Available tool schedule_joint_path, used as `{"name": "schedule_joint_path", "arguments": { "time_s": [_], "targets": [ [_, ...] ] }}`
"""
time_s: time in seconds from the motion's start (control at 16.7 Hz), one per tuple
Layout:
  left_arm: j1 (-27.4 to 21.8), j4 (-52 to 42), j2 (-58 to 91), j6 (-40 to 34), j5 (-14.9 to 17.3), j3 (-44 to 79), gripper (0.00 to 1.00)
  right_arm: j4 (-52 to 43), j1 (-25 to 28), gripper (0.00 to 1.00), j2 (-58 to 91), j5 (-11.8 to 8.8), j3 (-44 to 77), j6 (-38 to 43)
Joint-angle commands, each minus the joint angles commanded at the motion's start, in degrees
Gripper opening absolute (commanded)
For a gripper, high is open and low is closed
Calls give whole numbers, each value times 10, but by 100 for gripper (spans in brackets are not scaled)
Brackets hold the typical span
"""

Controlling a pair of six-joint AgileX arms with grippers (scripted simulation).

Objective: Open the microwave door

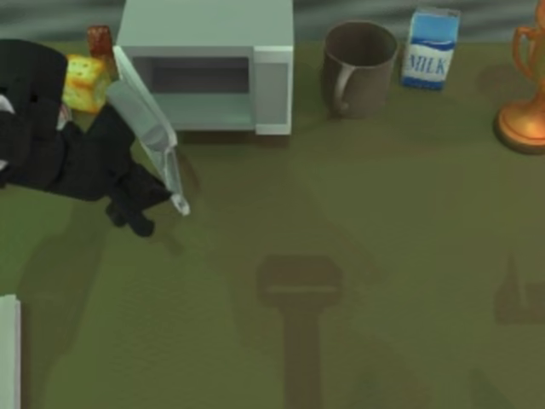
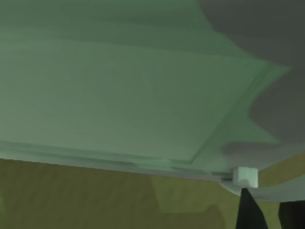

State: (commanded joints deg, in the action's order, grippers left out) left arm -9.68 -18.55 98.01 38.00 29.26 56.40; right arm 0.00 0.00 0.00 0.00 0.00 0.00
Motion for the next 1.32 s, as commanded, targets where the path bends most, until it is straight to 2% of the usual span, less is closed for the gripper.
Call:
{"name": "schedule_joint_path", "arguments": {
  "time_s": [0.96, 1.32],
  "targets": [
    [0, 0, 0, 0, 0, 0, 0, 0, 0, 100, 0, 0, 0, 0],
    [9, -16, 3, 26, 14, 5, 0, 0, 0, 100, 0, 0, 0, 0]
  ]
}}
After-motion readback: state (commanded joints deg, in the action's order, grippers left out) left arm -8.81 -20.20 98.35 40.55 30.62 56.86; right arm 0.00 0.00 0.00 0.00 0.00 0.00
